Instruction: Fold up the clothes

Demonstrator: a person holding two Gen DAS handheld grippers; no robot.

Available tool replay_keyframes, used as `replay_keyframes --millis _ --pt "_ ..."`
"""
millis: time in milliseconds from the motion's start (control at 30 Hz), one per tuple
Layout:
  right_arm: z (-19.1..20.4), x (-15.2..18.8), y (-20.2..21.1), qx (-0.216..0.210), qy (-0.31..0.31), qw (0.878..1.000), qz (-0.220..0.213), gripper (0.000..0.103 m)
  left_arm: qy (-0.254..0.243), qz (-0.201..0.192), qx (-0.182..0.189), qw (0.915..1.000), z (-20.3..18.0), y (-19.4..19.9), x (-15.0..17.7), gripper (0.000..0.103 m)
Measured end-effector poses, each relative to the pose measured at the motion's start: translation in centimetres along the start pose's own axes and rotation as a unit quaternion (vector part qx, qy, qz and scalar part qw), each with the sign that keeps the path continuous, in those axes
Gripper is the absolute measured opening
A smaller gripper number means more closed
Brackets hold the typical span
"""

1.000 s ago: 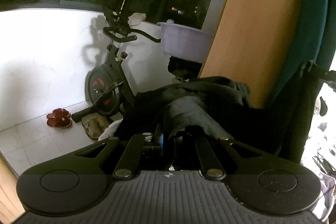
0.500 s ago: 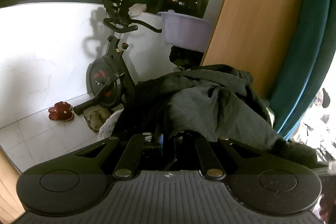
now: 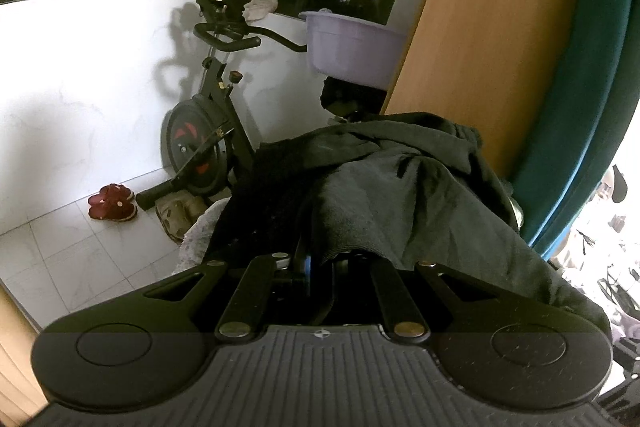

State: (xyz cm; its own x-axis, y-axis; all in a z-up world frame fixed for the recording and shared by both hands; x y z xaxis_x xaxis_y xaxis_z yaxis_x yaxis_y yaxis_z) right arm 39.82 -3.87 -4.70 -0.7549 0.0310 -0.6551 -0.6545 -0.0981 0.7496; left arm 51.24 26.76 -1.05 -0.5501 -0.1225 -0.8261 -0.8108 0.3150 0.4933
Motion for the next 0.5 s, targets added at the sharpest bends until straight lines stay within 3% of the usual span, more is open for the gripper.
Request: replay_keyframes --millis 167,233,300,333,400,433,500 --pt "-0.5 1.4 0.6 -0.003 -0.049 0.999 0.015 0.101 0.006 -0.001 0.002 1.0 0.2 0.0 0.1 0.009" --pt "0.1 1.7 0.7 -0.02 -0.047 0.999 0.015 0.094 0.007 0.0 0.005 1.0 0.1 -0.1 0.2 0.009" --pt "1.0 1.9 0.3 -0.038 -0.038 0.998 0.026 0.064 0.007 0.002 0.007 0.9999 0.1 -0.2 0.4 0.009" --pt "1.5 1.9 0.1 -0.046 -0.034 0.998 0.028 0.055 0.007 0.004 0.008 0.9999 0.0 -0.3 0.4 0.009" --pt "2.2 1.7 -0.6 -0.059 -0.029 0.997 0.03 0.019 0.006 0.006 0.011 0.9999 -0.1 -0.4 0.5 0.009" --pt "2.4 1.6 -1.0 -0.063 -0.031 0.997 0.03 0.009 0.005 0.007 0.012 0.9999 -0.2 -0.4 0.6 0.009" --pt "3.0 0.5 -1.4 -0.08 -0.038 0.996 0.011 0.005 0.002 0.009 0.013 0.9999 -0.3 -0.4 0.6 0.009"
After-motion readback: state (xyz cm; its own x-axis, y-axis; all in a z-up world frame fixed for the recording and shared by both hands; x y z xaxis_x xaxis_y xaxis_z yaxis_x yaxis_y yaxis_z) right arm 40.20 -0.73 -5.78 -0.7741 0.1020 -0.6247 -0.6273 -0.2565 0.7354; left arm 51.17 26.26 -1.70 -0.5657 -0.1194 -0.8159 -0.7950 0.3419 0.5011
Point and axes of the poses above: each gripper's, at about its wrist camera, not at the fingertips, and y roughly against the way its jaws point, z to its left, x to its underside, the point moved 7 cm from there along -y, roughly the way its jaws point, and after that the axes turned 1 degree about -y, right-handed, at the moved point
